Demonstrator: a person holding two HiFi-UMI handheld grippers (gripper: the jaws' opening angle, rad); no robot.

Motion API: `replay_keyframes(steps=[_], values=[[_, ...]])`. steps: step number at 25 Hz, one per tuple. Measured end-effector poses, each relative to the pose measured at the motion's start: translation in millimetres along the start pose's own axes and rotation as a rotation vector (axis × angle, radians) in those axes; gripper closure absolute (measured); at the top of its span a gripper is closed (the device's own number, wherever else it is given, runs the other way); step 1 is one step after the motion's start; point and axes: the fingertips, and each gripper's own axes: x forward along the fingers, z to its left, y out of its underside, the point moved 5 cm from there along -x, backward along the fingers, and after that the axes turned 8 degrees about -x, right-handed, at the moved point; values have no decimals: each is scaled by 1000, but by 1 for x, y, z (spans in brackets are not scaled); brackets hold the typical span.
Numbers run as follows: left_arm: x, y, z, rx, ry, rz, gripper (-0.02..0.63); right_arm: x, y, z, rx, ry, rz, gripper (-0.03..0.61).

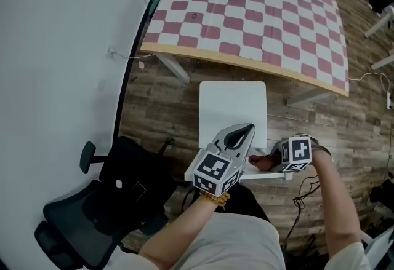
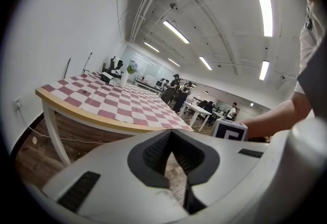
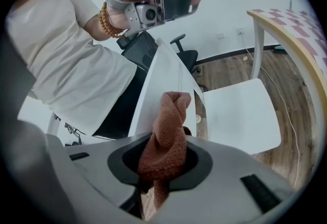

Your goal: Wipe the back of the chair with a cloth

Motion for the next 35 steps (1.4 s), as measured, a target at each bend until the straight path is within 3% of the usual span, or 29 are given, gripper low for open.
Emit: replay_keyframes(steps=[5, 10, 16, 21, 26, 30, 35], values=[[-10, -12, -6, 23, 6, 0, 601, -13, -9, 9, 13, 9, -44, 479], [-23, -25, -11, 52, 2, -1, 601, -21, -16, 10, 37, 120, -103, 479], [-43, -39, -15, 82, -13, -16, 601, -44, -38, 10, 94, 355, -272, 479], [-58, -51, -22, 112, -22, -33, 601, -78, -67, 11, 185, 599, -433, 479], [-76, -65, -29, 129, -51, -83, 601, -116, -98, 28, 287, 833, -651, 479], [-94, -80, -37, 135, -62, -127, 601, -148, -127, 54, 288, 973, -813, 479], [-113, -95, -51, 141, -54, -176, 601, -181, -153, 84, 265, 1117, -932, 479]])
